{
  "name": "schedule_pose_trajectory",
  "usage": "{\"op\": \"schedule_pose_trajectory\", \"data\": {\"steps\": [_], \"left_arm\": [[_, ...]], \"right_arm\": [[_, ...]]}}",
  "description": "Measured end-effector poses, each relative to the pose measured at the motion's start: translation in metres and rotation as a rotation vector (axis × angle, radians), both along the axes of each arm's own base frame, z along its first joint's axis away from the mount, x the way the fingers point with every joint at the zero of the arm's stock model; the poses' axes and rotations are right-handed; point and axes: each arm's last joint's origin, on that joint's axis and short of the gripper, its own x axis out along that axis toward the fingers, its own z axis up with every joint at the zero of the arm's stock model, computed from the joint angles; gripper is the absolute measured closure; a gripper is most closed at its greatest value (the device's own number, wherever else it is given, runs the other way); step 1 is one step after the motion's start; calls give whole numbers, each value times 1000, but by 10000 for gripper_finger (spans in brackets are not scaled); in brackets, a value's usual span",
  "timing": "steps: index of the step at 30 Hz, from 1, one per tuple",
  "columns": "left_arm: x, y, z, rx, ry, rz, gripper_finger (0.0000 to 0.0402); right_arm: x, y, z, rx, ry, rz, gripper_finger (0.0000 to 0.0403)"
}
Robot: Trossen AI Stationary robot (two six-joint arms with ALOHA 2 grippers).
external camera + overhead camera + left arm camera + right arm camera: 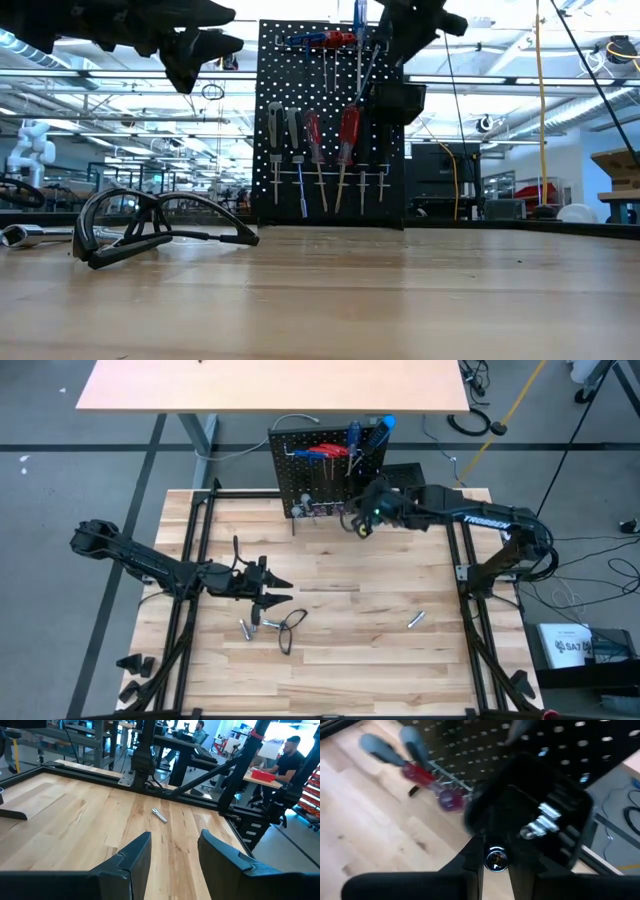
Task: Hang tools onto peg board
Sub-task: Put the socket into the black bin on the peg board, then put the extension bar into the black bin on the peg board
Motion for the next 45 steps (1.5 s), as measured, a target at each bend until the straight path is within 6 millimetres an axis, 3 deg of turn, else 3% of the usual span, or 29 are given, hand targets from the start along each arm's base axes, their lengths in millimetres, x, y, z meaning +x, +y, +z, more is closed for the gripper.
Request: {"op": "schedule_pose_trajectory", "data": {"steps": [8,14,26,31,36,45], "left_arm": [[0,0,0,9,3,-1,237],[0,0,0,9,3,-1,237],[0,0,0,8,3,-1,237],[0,0,0,6,3,0,237],[0,0,0,6,3,0,237],[0,0,0,4,3,0,237]], "right_arm": [[-6,-29,1,-9,-10,-80,353],[-7,-34,2,-28,-17,-102,346],[-9,-36,3,-85,-23,-183,229],[-10,-34,0,-19,-5,-152,188],[-11,-14,-7,186,13,-78,173],[-8,69,-14,221,57,55,178]]}}
